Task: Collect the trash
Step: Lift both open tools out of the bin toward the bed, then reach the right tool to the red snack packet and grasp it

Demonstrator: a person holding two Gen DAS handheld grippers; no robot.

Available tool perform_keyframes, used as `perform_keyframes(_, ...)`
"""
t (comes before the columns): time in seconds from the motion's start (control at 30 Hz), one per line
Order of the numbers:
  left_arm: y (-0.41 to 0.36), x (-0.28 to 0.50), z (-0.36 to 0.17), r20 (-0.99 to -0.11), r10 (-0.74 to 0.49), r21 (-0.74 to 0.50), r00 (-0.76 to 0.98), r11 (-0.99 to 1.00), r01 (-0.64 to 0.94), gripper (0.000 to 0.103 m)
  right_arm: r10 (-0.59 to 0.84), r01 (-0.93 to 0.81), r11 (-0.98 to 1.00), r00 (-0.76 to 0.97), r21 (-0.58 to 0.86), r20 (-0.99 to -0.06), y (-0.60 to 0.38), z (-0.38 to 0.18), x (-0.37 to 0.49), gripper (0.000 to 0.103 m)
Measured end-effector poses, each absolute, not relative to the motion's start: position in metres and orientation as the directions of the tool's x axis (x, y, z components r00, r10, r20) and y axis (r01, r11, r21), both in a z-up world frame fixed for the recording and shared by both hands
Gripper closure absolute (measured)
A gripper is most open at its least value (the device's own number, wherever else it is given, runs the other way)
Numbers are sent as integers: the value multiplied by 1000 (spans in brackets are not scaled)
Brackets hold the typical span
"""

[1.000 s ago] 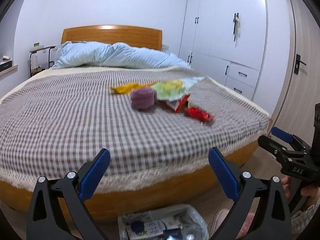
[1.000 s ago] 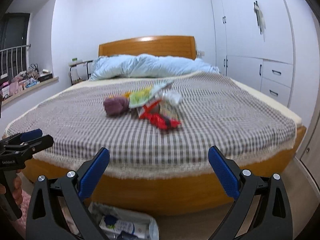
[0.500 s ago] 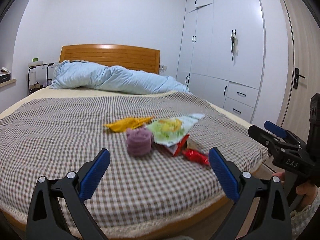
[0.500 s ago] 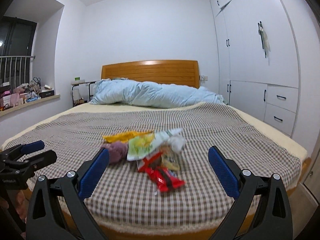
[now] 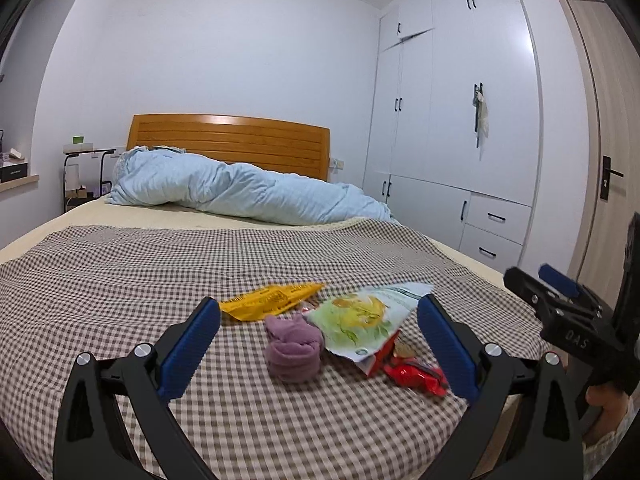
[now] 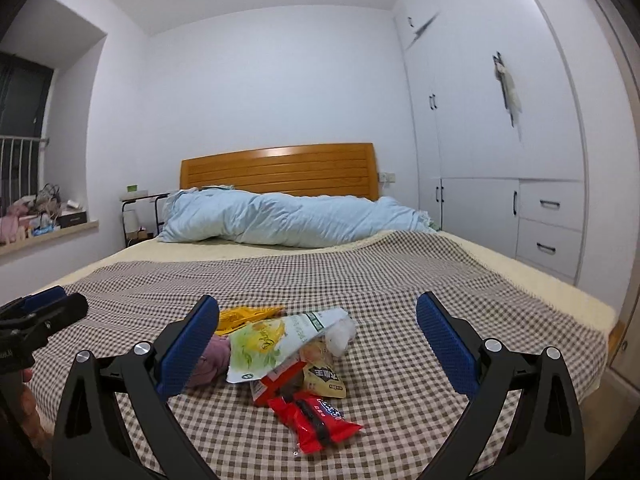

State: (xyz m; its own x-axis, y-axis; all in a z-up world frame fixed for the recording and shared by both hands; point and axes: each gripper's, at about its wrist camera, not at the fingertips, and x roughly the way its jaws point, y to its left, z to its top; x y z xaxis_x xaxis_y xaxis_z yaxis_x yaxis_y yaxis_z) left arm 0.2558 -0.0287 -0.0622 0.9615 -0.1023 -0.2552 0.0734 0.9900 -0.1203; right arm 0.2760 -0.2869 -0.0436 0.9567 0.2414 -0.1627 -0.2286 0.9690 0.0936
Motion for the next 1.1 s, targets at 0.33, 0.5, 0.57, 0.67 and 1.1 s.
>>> perform_keyframes(0.33, -19, 272, -86, -292, -90, -138, 952, 989, 51, 7, 206, -182, 974, 961, 136, -185, -290, -53, 283, 8)
perform_keyframes(0.5, -12, 277, -92, -310, -84, -153, 947, 988, 38, 7, 194, -171, 977, 960, 127, -203, -284, -62, 286, 8)
perform_keyframes(0.57, -8, 278, -94, -316, -74, -155, 946, 988, 26, 7, 189, -167, 979, 959, 117, -212, -281, -65, 288, 8)
perform_keyframes(0.67, -4, 280, -95, -323, -67, -157, 944, 987, 16, 7, 185, -165, 981, 958, 106, -218, -279, -67, 289, 8)
perform_keyframes(1.1, -5, 291, -108, -381, -92, -169, 920, 985, 29, 7, 149, -134, 989, 893, 64, -424, -281, -92, 321, 8)
